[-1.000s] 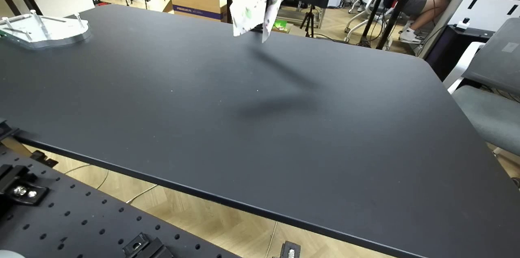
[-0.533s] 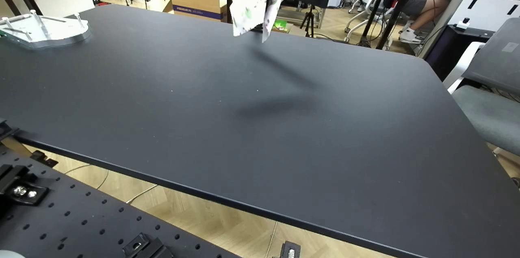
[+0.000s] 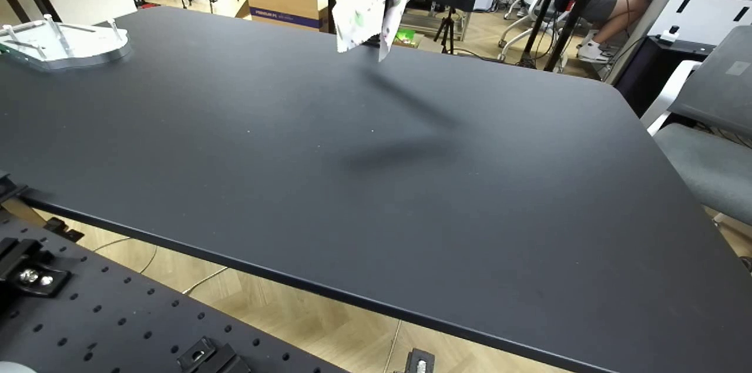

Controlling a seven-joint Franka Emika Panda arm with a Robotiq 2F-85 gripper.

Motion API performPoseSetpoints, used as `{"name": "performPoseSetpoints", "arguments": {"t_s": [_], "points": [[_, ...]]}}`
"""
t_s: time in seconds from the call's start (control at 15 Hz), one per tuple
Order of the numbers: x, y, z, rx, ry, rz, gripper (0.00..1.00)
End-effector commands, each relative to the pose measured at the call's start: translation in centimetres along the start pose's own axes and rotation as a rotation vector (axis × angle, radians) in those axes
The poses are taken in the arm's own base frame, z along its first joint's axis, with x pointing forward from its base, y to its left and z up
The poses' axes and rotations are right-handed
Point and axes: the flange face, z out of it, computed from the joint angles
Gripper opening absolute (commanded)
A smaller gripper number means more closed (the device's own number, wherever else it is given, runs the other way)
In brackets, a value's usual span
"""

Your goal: Remove the white cloth from the black stand

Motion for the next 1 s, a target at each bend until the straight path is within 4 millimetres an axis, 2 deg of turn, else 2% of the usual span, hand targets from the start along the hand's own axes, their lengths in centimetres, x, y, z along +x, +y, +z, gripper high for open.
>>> {"name": "performPoseSetpoints", "arguments": {"t_s": [0.0,0.67,0.8,0.93], "points": [[0.61,0.15,-0.55,0.0,-0.034,0.025,0.74],[0.11,-0.01,-0.55,0.027,-0.104,0.092,0.04],[0.07,-0.02,-0.62,0.031,-0.117,0.101,0.0],[0.07,-0.07,-0.64,0.041,-0.122,0.118,0.0]]}}
